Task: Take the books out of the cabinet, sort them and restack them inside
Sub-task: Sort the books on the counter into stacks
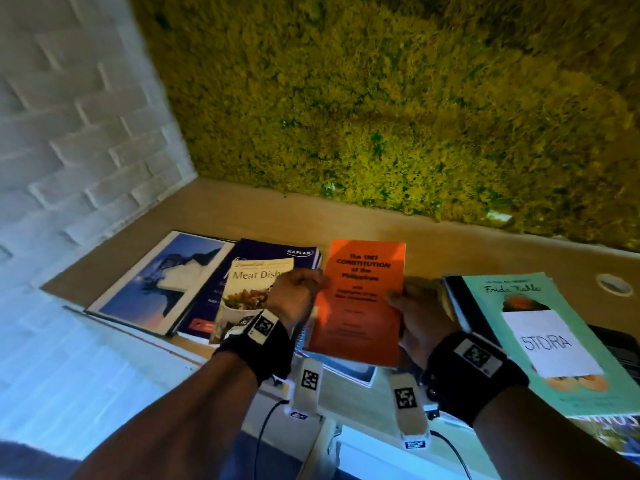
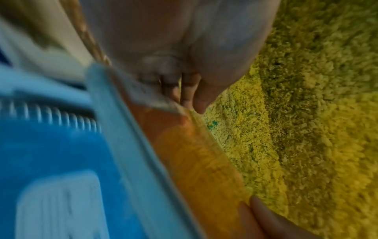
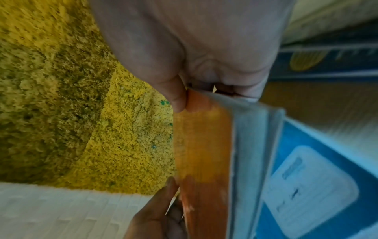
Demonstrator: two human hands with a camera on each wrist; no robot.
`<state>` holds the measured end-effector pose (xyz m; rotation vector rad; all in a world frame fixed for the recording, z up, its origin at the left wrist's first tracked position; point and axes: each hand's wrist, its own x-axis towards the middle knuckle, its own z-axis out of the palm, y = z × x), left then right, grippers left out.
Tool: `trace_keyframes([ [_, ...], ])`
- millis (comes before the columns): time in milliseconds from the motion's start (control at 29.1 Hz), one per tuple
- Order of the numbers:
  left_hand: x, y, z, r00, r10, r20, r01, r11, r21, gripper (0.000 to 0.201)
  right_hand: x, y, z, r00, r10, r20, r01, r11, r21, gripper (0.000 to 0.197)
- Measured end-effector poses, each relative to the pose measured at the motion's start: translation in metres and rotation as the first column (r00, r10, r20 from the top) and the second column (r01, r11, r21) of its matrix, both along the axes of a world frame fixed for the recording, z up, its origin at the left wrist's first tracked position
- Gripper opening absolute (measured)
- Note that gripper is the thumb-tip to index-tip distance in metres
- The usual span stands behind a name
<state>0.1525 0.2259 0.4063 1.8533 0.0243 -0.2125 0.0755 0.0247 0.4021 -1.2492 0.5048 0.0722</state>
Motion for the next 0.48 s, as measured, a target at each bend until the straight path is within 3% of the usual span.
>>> trace_keyframes([
  [34,0.007,0.015,0.002,0.998,0.05,0.033,-0.055,0.983,0.174,0.019,0.005,0.008,-0.004,1.0,0.004,-0.003,-0.004,1.0,0.01,0.023],
  [69,0.015,0.034,0.002,0.995,0.09,0.052,-0.103,0.916,0.387,0.031,0.01,0.015,-0.009,1.0,0.004,-0.005,-0.004,1.0,0.015,0.023],
  [103,0.021,0.055,-0.001,0.993,0.115,0.034,-0.113,0.799,0.591,0.051,0.015,0.023,-0.012,1.0,0.005,0.001,-0.005,1.0,0.014,0.023],
  [137,0.024,0.075,-0.005,0.99,0.139,-0.013,-0.087,0.685,0.723,0.07,0.019,0.029,-0.015,1.0,0.012,0.002,-0.012,1.0,0.007,0.022],
  [172,0.026,0.092,-0.009,0.985,0.16,-0.069,-0.045,0.618,0.785,0.081,0.023,0.035,-0.017,1.0,0.021,-0.003,-0.021,1.0,-0.004,0.021],
  [206,0.026,0.106,-0.015,0.978,0.172,-0.119,-0.007,0.597,0.802,0.089,0.027,0.04,-0.02,0.999,0.031,-0.017,-0.031,0.999,-0.013,0.021],
  [275,0.029,0.13,-0.029,0.965,0.184,-0.189,0.026,0.647,0.762,0.102,0.031,0.049,-0.022,0.997,0.058,-0.053,-0.058,0.998,-0.016,0.022],
  [343,0.033,0.143,-0.032,0.972,0.156,-0.177,0.019,0.698,0.716,0.101,0.035,0.054,-0.025,0.994,0.07,-0.085,-0.071,0.997,-0.016,0.022],
  [412,0.031,0.151,-0.031,0.989,0.056,-0.136,0.05,0.742,0.668,0.072,0.035,0.057,-0.027,0.992,0.069,-0.108,-0.071,0.997,-0.014,0.022],
  [481,0.022,0.153,-0.027,0.995,0.008,-0.1,0.044,0.861,0.507,0.035,0.036,0.059,-0.028,0.992,0.068,-0.111,-0.07,0.998,-0.013,0.023],
])
